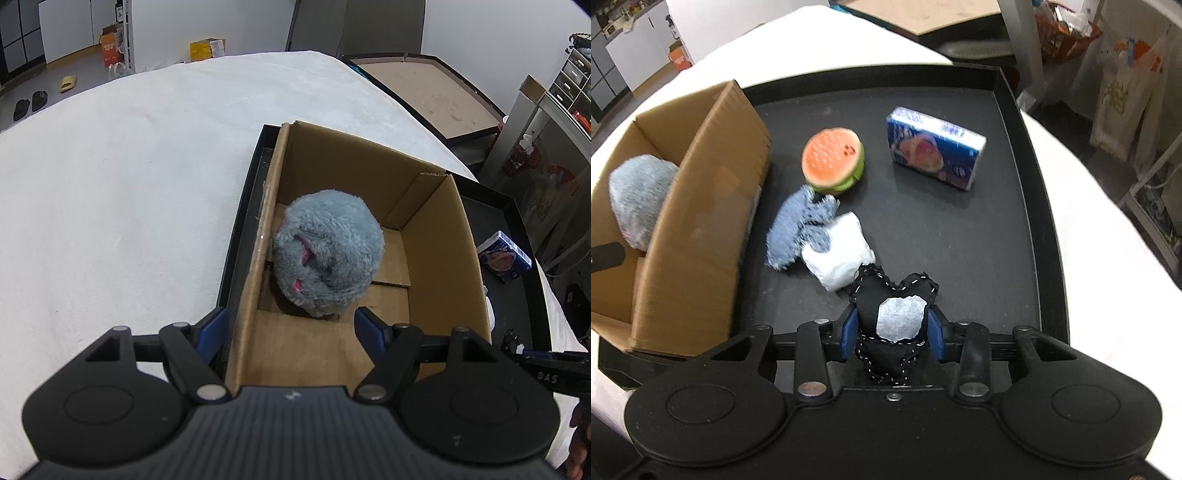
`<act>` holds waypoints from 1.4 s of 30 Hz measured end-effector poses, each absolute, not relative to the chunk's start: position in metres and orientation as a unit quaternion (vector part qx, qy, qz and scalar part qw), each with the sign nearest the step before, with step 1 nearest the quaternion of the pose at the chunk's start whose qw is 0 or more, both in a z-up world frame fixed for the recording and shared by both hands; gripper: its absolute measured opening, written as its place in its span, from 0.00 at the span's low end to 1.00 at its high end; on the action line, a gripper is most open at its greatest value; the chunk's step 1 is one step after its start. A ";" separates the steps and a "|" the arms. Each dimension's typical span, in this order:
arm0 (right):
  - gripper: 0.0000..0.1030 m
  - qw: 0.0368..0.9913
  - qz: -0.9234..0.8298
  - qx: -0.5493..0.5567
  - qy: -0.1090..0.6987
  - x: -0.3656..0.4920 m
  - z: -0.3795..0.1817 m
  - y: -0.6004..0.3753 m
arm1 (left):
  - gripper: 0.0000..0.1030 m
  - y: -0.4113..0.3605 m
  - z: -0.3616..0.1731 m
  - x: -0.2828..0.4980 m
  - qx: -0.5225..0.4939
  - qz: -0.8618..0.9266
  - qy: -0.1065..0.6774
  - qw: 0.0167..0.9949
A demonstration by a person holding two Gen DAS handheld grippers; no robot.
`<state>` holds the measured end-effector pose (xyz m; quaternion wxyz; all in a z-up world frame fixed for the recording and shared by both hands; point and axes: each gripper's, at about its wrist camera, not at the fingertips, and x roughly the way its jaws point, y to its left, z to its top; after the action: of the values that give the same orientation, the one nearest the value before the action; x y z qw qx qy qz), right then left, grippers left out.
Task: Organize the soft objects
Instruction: 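Carry the black heart plush into the box and release it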
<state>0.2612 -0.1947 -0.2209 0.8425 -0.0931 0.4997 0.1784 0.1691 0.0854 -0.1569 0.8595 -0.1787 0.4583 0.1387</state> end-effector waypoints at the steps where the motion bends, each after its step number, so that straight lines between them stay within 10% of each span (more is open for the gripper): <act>1: 0.37 0.844 0.179 -0.094 0.496 0.260 -0.218 -0.194 | 0.72 0.086 -0.157 0.169 -0.180 0.139 0.458 0.859; 34: 0.38 0.879 0.236 -0.130 0.394 0.254 -0.124 -0.112 | 0.67 0.114 -0.155 0.158 -0.223 0.133 0.436 0.862; 42: 0.38 0.875 0.258 -0.149 0.381 0.252 -0.117 -0.080 | 0.38 0.116 -0.162 0.159 -0.228 0.132 0.441 0.858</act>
<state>0.2520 -0.0803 -0.1169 0.8751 -0.1490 0.3811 0.2584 0.1590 0.1155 -0.1616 0.8581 -0.2285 0.4406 0.1317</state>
